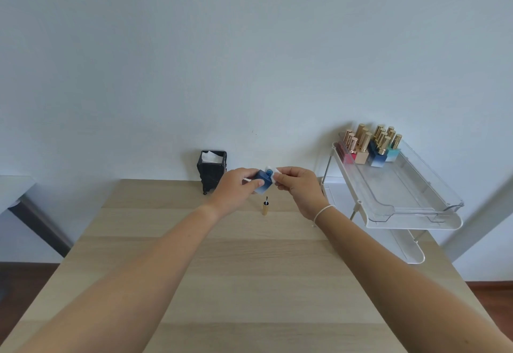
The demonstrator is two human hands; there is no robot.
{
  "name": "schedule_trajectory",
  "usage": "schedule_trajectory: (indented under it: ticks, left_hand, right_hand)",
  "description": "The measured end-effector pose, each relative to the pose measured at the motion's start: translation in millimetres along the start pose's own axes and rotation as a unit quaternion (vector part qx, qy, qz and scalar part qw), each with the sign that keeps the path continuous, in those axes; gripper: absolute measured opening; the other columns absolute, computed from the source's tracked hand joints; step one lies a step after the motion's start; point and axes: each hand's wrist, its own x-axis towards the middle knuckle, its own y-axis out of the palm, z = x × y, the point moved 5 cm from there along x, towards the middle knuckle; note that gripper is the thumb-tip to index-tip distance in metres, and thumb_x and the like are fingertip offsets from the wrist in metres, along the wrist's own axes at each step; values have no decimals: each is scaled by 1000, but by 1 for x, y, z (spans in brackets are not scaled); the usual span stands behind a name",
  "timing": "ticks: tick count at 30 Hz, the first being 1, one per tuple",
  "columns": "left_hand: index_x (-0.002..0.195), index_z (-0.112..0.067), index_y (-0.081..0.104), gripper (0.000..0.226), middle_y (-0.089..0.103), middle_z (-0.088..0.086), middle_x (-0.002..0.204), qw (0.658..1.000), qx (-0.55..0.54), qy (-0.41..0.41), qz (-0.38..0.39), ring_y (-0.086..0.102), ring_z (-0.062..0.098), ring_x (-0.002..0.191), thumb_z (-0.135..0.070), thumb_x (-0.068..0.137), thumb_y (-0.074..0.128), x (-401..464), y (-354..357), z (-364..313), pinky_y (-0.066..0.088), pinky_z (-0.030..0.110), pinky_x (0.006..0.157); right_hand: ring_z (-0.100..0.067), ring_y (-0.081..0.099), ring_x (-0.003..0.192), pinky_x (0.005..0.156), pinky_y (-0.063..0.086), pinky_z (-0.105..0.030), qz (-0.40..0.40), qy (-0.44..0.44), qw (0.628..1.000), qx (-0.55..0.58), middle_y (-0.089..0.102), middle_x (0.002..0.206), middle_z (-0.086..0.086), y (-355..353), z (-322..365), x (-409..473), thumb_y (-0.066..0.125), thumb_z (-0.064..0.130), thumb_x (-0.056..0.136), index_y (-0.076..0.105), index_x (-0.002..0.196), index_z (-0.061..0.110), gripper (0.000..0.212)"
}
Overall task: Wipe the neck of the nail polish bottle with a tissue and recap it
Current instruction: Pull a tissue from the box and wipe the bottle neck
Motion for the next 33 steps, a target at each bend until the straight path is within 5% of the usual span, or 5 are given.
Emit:
schedule_trajectory:
  ticks: [14, 18, 26, 33]
  left_hand:
    - [96, -12, 69, 15, 62, 6, 89, 994, 95, 4, -52, 56, 18, 78, -17, 85, 60, 2, 1, 7, 39, 18, 69]
    - [92, -9, 68, 14, 64, 21, 92, 993, 111, -9, -45, 58, 31, 85, -16, 84, 60, 1, 2, 13, 45, 38, 78]
    - [97, -14, 67, 19, 56, -5, 87, 993, 99, -15, -58, 54, 14, 79, -20, 79, 69, -4, 8, 14, 40, 21, 68]
    - [94, -13, 63, 18, 53, -2, 90, 986, 139, 10, -87, 51, 15, 81, -23, 80, 69, -8, 11, 9, 36, 24, 70]
  right_hand:
    - [-12, 49, 63, 63, 45, -21, -8, 79, 996, 42, 57, 71, -4, 7, -16, -9, 58, 7, 87, 65, 96, -2, 14]
    - [-11, 48, 61, 59, 43, -18, 36, 95, 990, 95, 55, 68, -4, 13, -18, -14, 53, 5, 90, 63, 79, 5, 14]
    - [-12, 48, 62, 63, 45, -21, -50, 98, 989, 98, 58, 73, -4, 4, -24, -14, 58, 9, 88, 64, 96, -1, 14]
    - [-13, 50, 54, 60, 47, -23, -85, 78, 993, 2, 57, 60, -3, 10, -21, -14, 67, 14, 80, 63, 63, 11, 17]
